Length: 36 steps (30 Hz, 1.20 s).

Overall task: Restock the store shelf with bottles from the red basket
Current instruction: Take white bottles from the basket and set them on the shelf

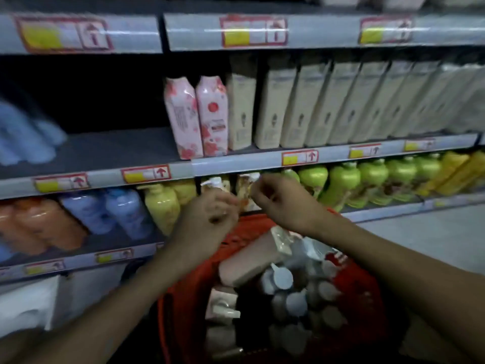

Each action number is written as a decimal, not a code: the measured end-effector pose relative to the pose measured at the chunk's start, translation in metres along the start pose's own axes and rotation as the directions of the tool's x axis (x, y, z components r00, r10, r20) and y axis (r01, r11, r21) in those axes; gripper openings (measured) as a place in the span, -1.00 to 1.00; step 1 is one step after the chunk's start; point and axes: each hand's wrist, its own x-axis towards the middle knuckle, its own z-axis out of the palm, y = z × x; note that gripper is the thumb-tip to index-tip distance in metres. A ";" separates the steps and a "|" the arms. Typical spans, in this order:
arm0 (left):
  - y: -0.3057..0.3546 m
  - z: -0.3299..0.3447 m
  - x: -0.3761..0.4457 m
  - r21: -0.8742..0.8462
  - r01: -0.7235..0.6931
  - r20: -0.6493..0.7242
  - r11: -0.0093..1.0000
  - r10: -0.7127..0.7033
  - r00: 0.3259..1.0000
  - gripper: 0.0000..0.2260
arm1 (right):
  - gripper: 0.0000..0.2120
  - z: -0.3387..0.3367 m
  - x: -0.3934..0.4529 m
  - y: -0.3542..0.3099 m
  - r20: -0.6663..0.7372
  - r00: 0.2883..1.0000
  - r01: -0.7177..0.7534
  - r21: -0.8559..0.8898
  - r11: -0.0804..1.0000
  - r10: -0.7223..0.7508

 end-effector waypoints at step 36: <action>-0.155 0.115 -0.018 0.230 0.020 0.580 0.973 -0.154 0.800 -0.65 | -0.87 0.078 -0.113 0.185 0.040 0.830 -0.503 -0.378 0.777 0.557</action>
